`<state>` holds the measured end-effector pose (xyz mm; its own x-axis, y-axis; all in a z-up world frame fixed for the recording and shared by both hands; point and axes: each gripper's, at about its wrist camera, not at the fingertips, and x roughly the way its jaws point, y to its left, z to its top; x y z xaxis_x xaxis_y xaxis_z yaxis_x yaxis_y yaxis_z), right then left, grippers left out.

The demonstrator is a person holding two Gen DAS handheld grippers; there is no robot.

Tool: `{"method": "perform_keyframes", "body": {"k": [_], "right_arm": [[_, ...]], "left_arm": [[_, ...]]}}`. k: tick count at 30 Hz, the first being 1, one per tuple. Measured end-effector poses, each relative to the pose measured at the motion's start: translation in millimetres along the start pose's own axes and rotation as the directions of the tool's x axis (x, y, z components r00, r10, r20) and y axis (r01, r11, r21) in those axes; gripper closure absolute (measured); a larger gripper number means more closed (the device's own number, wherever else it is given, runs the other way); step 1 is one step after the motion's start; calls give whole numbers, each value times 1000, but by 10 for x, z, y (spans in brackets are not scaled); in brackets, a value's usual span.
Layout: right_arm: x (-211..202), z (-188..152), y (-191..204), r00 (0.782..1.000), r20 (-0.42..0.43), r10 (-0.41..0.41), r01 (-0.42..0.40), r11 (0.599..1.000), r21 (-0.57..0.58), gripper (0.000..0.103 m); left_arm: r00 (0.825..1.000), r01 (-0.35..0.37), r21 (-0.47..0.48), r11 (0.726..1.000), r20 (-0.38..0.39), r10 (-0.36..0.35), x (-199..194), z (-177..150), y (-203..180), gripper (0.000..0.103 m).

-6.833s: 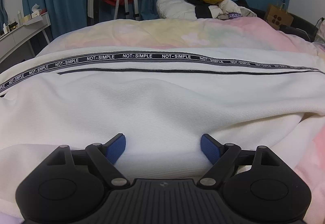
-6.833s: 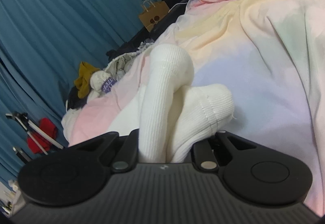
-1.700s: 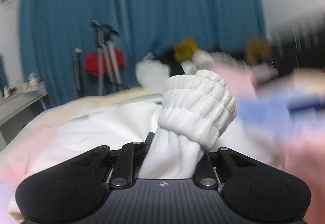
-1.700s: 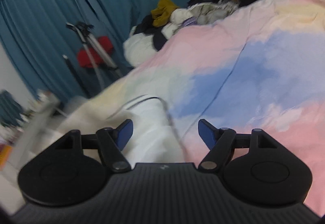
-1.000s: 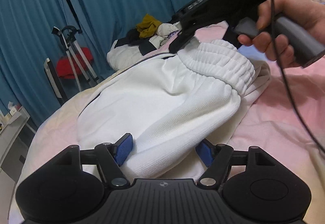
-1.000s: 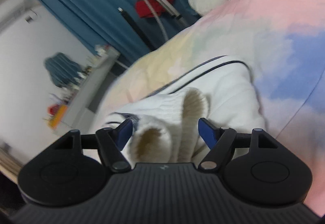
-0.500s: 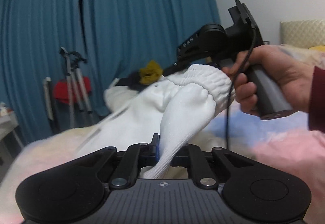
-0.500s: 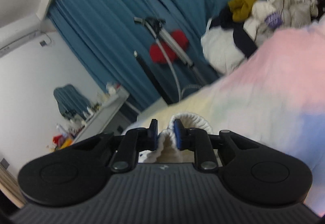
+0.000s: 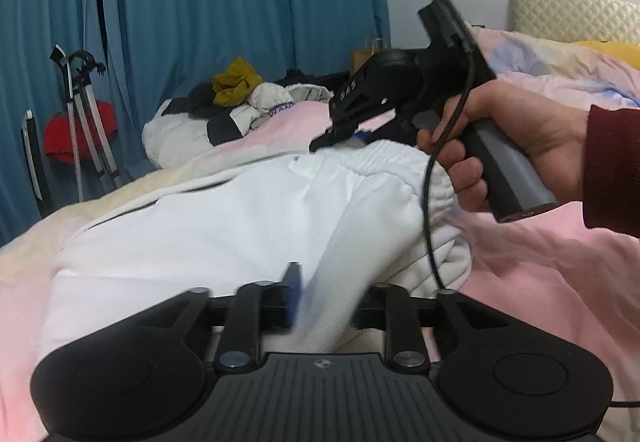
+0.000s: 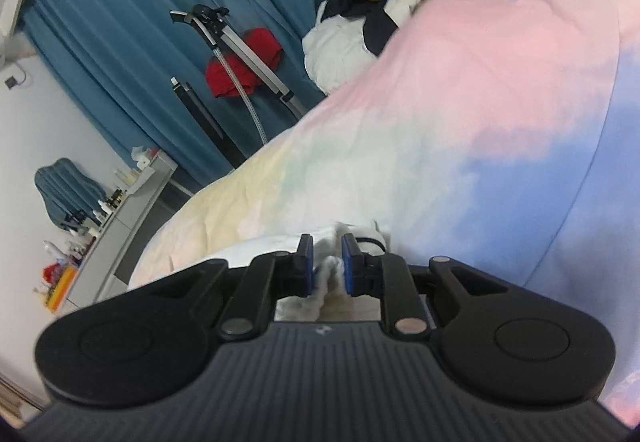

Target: Fold clothes

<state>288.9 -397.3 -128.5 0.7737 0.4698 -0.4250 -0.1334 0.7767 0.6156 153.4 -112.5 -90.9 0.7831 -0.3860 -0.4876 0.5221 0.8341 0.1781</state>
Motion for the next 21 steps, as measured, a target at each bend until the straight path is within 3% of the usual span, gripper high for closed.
{"method": "perform_keyframes", "body": {"k": [1,3,7,11,12,14,17,21], "right_arm": [[-67,-14,48,1000,11,-6,6,1000,-16,81],[-231,-64,145,999,33,-37,39,997,-62,79],[-579,-145,279,993,69,-95,101,990,-102,74],[-865,-303,333,993,69,-91,95,994,-52,25],[-922,-355,356,994,66,-88,91,995,-43,20],[-966,-449,414,995,37,-91,93,994,-49,20],[-907,-567,475,992,-13,-123,121,990,-79,21],[-685,-740,342,978,-56,-203,199,978,-68,21]], "left_arm": [[1000,4,-3,1000,-3,-4,-36,-3,29,50],[1000,15,-15,1000,-2,-15,-166,-1,77,46],[1000,14,-81,997,22,-12,-584,5,171,25],[999,-13,-195,981,43,22,-962,11,383,20],[998,-32,-230,973,36,42,-1001,12,471,18],[996,-74,-300,951,18,84,-1067,13,651,5],[993,-117,-428,896,-34,113,-1130,-65,905,4],[991,-121,-574,810,-118,64,-1006,-266,1222,4]]}}
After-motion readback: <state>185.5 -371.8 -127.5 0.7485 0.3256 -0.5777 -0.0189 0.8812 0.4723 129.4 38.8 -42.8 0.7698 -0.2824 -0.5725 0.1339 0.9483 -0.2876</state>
